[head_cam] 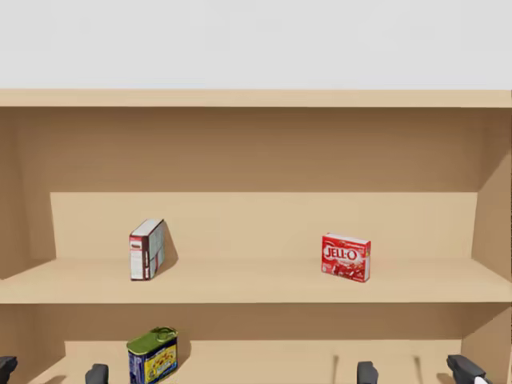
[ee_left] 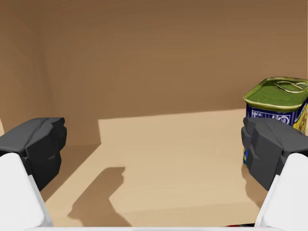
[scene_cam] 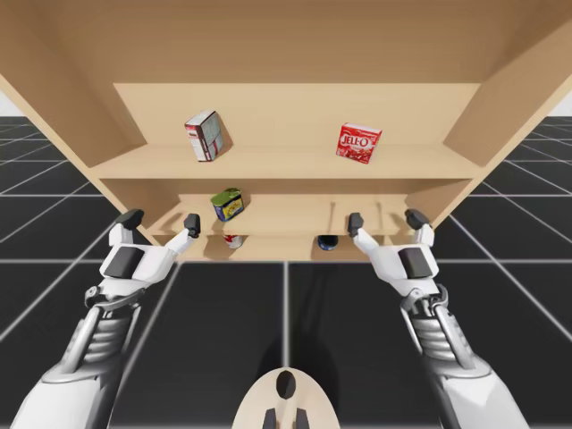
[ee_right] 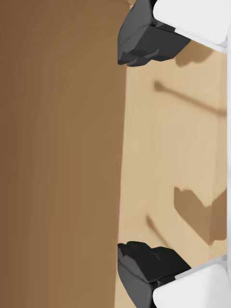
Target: Find the potted meat can on the shelf and bring it to me.
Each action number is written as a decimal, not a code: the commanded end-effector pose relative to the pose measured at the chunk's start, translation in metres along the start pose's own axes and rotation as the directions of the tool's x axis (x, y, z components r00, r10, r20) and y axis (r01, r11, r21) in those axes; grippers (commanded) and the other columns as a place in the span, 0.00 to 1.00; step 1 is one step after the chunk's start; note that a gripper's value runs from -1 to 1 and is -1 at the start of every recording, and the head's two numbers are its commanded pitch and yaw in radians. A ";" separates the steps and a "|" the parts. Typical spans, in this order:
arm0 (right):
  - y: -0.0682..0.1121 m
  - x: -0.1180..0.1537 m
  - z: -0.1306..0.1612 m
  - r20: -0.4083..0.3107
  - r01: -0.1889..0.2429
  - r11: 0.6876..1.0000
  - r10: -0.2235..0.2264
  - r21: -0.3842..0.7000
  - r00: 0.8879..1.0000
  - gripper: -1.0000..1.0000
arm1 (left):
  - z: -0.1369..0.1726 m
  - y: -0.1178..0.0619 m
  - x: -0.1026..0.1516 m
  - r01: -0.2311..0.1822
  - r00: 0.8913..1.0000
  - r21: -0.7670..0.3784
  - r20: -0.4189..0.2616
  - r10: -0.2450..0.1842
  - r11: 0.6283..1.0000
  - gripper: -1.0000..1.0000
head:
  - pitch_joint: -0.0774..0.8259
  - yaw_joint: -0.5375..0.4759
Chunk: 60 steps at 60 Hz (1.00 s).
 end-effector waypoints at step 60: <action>0.007 -0.005 -0.001 -0.026 -0.011 1.000 0.011 -0.004 1.000 0.00 | 0.009 -0.012 0.018 -0.073 0.997 -0.083 0.009 0.074 0.994 0.00 | 0.51 0.76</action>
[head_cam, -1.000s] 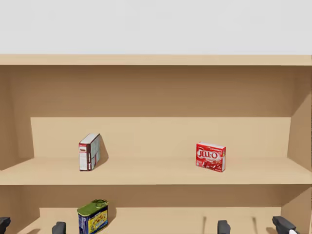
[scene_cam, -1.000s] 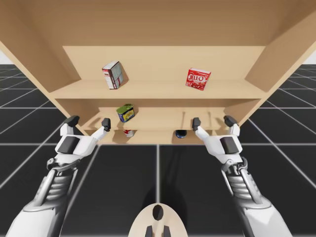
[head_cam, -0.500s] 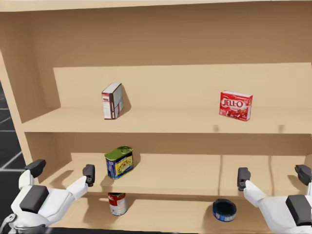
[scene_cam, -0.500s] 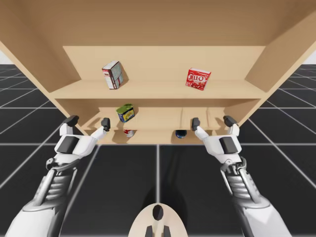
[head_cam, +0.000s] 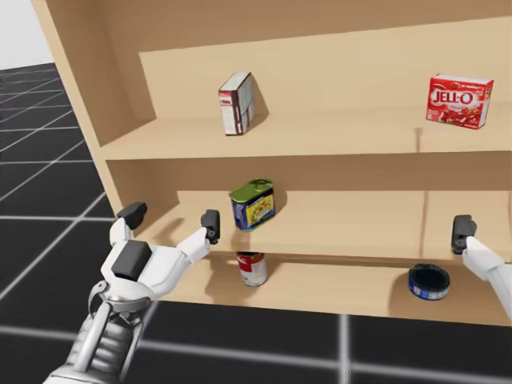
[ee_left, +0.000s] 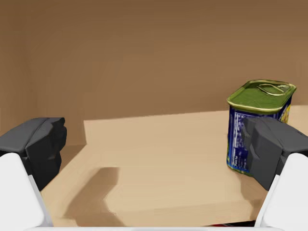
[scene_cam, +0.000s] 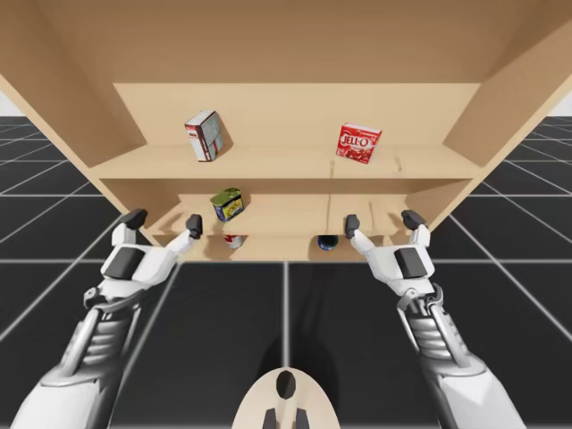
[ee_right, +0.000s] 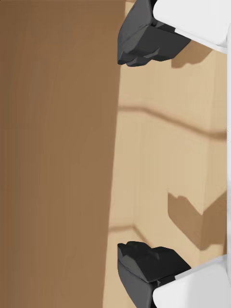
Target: Find the potted meat can on the shelf and bring it to me.
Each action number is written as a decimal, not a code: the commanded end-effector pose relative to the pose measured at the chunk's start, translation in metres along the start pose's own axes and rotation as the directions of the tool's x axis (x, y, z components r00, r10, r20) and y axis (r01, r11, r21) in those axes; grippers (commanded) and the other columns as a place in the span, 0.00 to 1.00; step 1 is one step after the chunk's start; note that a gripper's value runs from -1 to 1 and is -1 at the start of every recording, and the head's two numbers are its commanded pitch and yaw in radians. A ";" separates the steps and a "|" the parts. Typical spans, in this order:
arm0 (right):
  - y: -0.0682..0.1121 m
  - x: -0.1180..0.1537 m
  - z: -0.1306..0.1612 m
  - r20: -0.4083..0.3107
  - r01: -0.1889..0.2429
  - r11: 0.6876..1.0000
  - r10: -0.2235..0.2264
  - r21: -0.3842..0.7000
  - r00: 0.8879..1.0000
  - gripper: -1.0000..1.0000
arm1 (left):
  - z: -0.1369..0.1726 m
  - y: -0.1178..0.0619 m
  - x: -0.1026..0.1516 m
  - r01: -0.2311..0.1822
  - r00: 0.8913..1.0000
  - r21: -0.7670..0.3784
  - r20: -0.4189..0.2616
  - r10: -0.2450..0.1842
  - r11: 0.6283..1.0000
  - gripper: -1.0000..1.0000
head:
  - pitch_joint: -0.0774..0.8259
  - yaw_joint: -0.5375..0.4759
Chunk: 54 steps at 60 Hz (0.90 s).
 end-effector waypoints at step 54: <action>0.001 -0.003 -0.001 -0.006 0.020 1.000 -0.020 -0.009 1.000 0.00 | -0.061 -0.051 0.016 -0.079 0.972 -0.308 -0.234 0.005 0.948 0.00 | 0.54 0.77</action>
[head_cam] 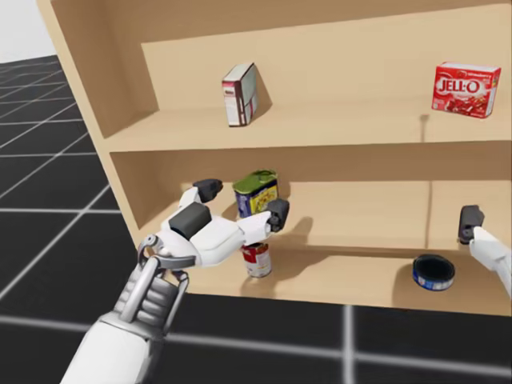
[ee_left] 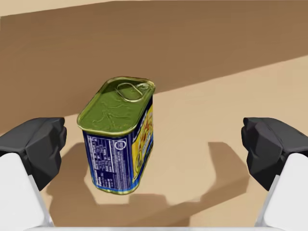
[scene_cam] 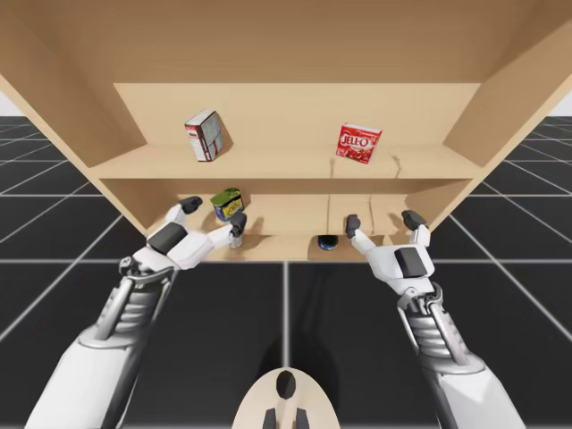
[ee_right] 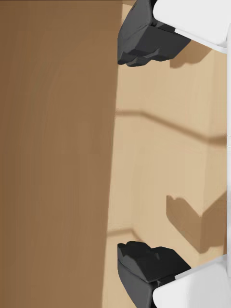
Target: Find the potted meat can on the shelf and bring it to me.
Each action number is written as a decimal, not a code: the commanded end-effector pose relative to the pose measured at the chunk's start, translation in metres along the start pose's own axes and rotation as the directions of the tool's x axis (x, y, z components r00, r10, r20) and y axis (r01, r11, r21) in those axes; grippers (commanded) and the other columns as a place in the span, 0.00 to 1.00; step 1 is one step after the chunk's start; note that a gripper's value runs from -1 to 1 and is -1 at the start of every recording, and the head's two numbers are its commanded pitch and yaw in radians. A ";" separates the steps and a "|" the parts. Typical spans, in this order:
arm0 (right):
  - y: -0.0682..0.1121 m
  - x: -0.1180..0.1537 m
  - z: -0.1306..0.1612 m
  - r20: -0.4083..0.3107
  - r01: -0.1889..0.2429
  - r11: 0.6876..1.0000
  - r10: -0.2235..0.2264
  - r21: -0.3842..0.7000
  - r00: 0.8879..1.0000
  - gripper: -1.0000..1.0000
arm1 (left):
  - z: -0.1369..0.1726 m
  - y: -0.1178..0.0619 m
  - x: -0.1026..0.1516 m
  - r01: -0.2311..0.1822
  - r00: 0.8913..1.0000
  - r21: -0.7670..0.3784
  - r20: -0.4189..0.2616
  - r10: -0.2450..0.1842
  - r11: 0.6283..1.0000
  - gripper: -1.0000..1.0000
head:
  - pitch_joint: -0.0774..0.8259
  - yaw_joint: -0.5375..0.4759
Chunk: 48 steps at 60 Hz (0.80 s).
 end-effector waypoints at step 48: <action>0.001 -0.001 0.001 0.000 0.020 1.000 -0.020 -0.006 1.000 0.00 | -0.058 0.013 -0.033 -0.045 0.995 0.001 -0.092 0.045 0.999 1.00 | 0.56 0.76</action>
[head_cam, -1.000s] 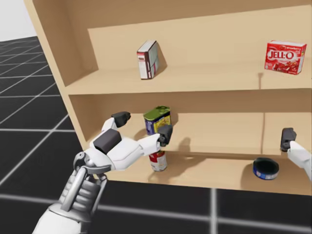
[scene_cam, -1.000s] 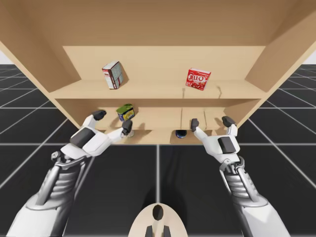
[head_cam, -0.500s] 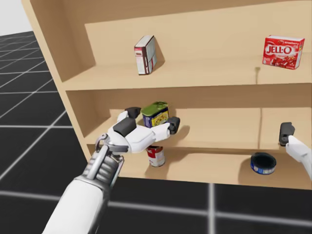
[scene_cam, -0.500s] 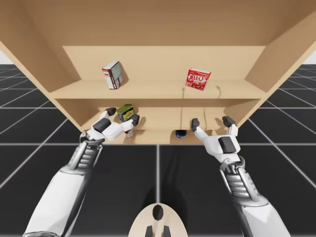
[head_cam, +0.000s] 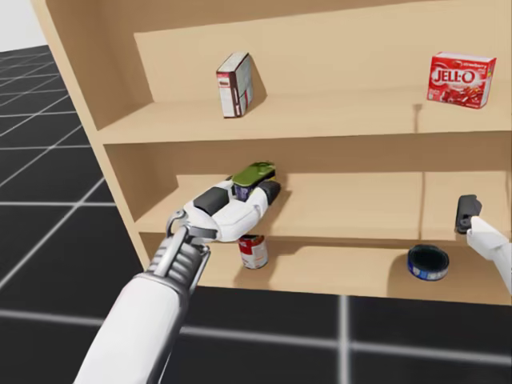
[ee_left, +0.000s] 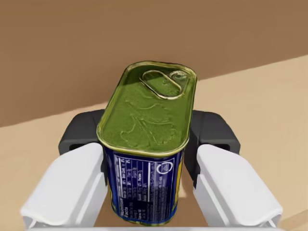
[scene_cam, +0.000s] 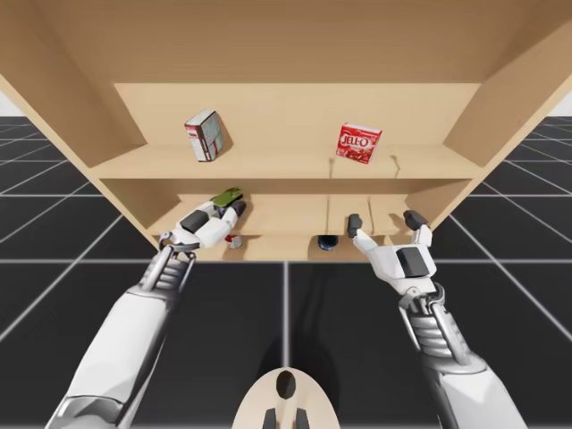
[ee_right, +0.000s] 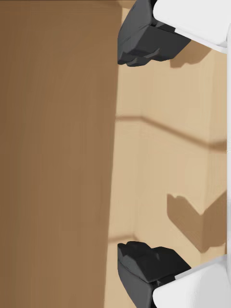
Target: Find the potted meat can on the shelf and bring it to me.
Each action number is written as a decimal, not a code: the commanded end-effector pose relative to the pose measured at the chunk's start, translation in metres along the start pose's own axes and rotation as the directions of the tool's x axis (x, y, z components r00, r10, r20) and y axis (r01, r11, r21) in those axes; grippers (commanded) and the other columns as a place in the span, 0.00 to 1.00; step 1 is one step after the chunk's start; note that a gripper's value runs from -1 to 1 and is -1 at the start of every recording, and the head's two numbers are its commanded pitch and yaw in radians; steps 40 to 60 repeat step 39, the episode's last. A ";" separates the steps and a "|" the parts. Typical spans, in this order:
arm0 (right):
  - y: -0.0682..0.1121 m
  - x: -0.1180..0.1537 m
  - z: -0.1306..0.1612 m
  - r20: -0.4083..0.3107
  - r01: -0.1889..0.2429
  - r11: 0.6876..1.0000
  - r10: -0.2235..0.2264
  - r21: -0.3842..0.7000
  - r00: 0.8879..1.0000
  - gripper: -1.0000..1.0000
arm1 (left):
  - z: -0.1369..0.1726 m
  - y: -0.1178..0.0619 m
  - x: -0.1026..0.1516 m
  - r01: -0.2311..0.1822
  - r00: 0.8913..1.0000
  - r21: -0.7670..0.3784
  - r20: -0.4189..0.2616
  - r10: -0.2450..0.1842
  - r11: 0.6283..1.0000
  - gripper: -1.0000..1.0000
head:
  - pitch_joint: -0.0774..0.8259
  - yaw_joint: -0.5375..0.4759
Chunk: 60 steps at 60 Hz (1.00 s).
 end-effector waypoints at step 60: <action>0.003 0.001 0.000 0.008 0.038 0.999 -0.038 -0.012 0.999 0.00 | 0.101 -0.043 0.053 0.170 0.962 -0.026 0.223 -0.160 0.985 1.00 | 0.55 0.76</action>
